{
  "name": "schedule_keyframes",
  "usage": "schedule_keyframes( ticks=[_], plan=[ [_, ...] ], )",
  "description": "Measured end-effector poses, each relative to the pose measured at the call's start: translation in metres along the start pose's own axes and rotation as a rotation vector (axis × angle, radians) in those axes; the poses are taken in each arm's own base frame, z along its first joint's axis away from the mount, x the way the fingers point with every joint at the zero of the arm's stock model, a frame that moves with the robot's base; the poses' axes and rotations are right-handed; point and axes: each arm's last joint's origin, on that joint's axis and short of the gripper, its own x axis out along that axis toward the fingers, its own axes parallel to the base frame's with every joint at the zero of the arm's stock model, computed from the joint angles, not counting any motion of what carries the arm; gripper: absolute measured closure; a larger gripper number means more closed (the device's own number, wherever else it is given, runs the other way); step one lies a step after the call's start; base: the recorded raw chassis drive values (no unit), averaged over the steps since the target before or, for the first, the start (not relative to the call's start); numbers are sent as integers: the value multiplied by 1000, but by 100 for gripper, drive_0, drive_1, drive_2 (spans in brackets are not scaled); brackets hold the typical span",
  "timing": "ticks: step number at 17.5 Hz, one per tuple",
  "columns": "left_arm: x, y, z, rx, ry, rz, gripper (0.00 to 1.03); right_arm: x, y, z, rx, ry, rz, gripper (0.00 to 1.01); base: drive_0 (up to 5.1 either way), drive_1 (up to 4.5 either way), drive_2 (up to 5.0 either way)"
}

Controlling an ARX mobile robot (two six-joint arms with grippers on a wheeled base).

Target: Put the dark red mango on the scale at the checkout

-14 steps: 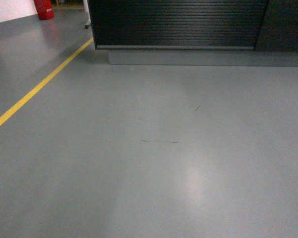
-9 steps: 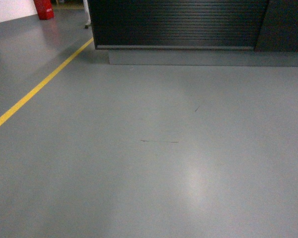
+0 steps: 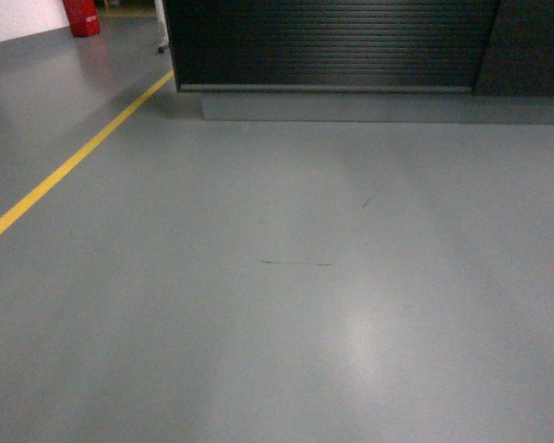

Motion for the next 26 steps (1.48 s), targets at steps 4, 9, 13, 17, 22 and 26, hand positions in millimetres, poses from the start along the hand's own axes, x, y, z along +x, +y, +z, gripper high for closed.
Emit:
schedule_keyframes(
  ticks=[4,9,13,17,22,26],
  plan=[
    [0,0,0,0,2,0,5,0,0,0,0,0,0,3,0,215,-215],
    [0,0,0,0,-2,0,5,0,0,0,0,0,0,3,-4,429,-437],
    [0,0,0,0,0,-1,5,0,0,0,0,-2,0,3,0,433,-434],
    [0,0,0,0,0,0,5,0,0,0,0,-1,0,3,-4,429,-437],
    [0,0,0,0,-1,0,5,0,0,0,0,2,0,3,-3,430,-436],
    [0,0,0,0,-1,0,5,0,0,0,0,0,0,3,1,435,-432]
  ],
)
